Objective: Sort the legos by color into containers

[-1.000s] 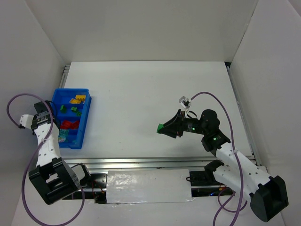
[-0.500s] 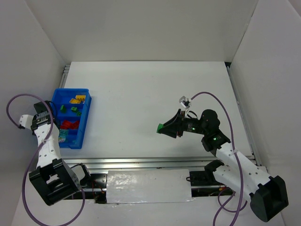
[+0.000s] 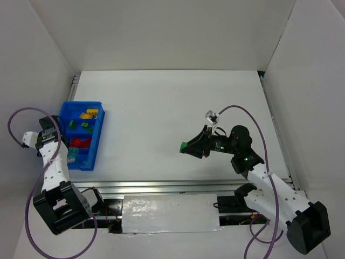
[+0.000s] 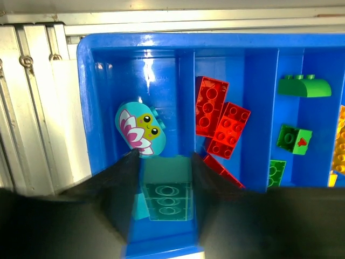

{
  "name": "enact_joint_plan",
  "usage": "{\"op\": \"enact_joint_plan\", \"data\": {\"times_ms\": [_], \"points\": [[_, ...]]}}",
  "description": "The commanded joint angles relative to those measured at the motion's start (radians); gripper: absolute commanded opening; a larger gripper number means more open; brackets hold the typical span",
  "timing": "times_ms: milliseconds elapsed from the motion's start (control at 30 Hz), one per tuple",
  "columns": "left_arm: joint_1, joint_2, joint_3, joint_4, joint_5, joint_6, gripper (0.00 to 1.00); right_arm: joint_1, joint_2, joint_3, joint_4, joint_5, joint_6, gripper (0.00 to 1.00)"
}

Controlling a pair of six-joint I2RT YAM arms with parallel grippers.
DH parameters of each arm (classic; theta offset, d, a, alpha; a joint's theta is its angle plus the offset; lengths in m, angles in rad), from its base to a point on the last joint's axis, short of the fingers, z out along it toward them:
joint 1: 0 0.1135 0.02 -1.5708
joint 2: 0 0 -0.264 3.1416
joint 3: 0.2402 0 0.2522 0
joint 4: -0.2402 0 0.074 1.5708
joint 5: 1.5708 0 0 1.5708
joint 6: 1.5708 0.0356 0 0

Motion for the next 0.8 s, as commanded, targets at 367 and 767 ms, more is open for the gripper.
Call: {"op": "enact_joint_plan", "data": {"times_ms": [367, 767], "points": [[0.008, 0.002, 0.003, -0.014, -0.009, -0.02, 0.99, -0.005, -0.012, 0.001, 0.049, -0.017, -0.007, 0.0], [0.008, -0.013, 0.012, -0.014, -0.003, -0.006, 0.99, -0.002, -0.014, 0.006, 0.037, -0.019, -0.015, 0.0]]}}
